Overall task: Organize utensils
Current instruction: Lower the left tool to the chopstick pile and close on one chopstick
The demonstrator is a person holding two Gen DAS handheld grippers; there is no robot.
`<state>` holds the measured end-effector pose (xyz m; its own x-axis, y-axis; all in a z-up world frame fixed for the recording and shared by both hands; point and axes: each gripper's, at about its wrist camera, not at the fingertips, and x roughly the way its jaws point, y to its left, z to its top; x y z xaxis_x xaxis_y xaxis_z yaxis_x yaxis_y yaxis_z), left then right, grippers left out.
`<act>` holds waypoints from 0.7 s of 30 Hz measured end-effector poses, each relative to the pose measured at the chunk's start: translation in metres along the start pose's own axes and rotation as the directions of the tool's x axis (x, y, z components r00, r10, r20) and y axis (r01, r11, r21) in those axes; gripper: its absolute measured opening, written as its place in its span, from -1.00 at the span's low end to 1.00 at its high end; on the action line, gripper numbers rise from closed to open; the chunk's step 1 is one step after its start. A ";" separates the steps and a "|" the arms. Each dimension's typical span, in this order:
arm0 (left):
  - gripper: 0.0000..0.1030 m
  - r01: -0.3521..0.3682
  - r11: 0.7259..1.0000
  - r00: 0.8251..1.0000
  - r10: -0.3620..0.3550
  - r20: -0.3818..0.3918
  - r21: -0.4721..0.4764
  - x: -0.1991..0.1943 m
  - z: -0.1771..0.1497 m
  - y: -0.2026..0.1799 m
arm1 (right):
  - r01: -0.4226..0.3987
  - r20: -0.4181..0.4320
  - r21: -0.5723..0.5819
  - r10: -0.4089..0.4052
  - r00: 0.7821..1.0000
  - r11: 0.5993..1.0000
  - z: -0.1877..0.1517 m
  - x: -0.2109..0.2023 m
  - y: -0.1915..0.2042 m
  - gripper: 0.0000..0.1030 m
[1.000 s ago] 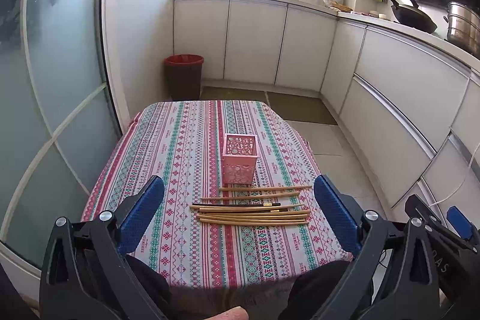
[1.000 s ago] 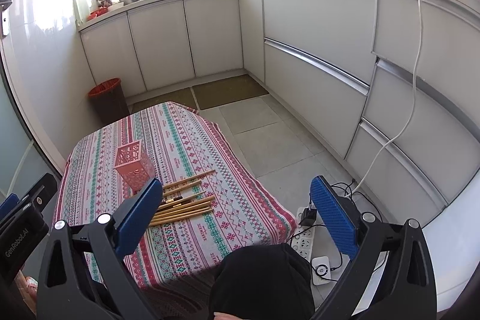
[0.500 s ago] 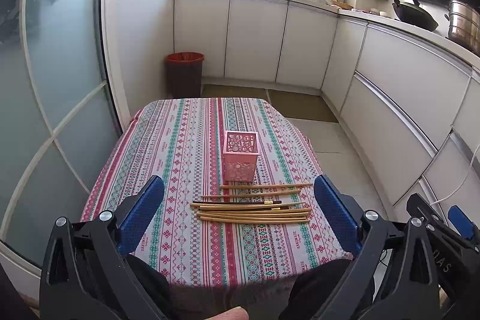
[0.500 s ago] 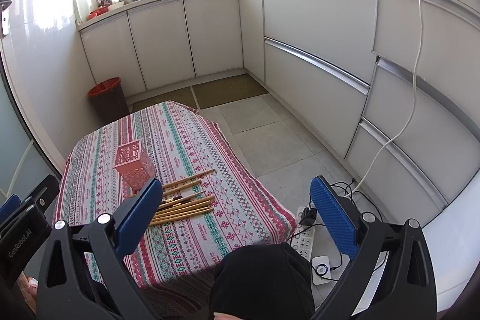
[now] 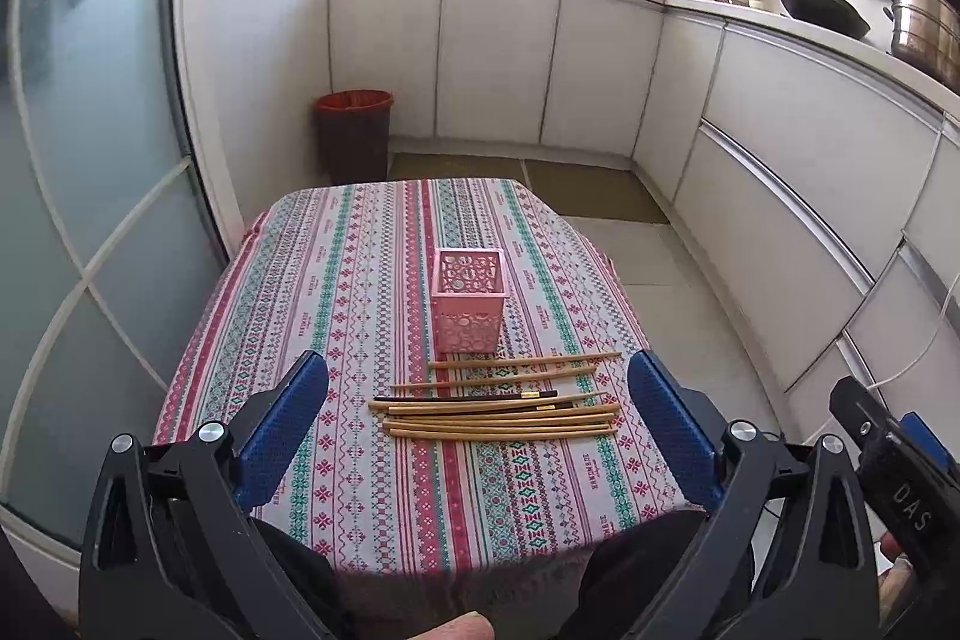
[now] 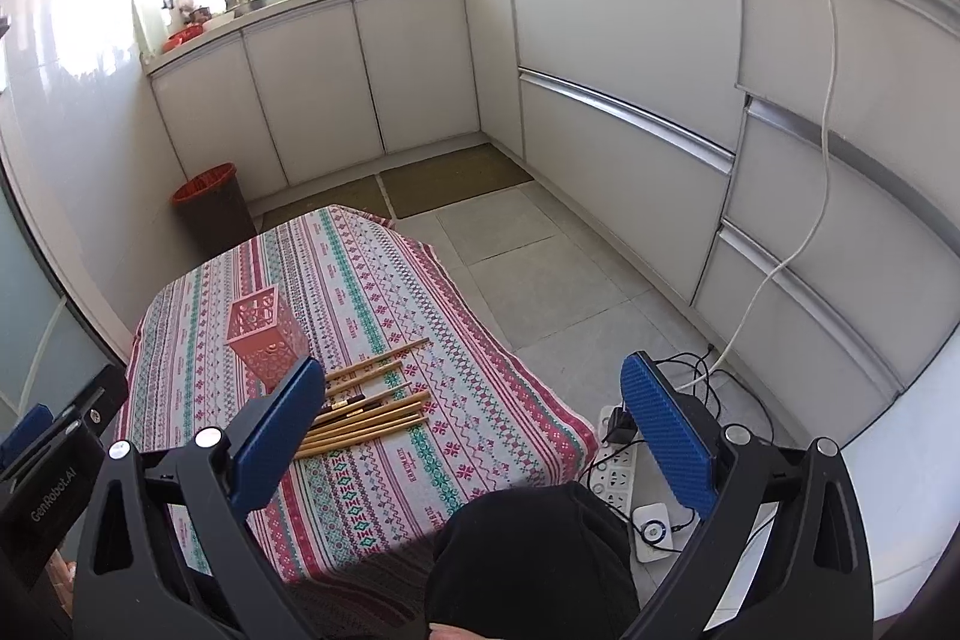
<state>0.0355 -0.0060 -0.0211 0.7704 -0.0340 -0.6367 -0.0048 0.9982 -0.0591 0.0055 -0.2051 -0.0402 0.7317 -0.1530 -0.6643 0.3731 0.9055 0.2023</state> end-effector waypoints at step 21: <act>0.80 0.399 0.807 0.733 0.005 -0.680 0.436 0.304 0.005 -0.160 | 0.016 -0.369 0.388 0.139 0.919 0.922 -0.022 0.167 -0.092 0.87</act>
<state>0.2735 -0.1763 -0.2017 0.1306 -0.0525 -0.9900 0.5809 0.8133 0.0335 0.0806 -0.3053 -0.1855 0.5136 0.1314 -0.8479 0.5771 0.6784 0.4547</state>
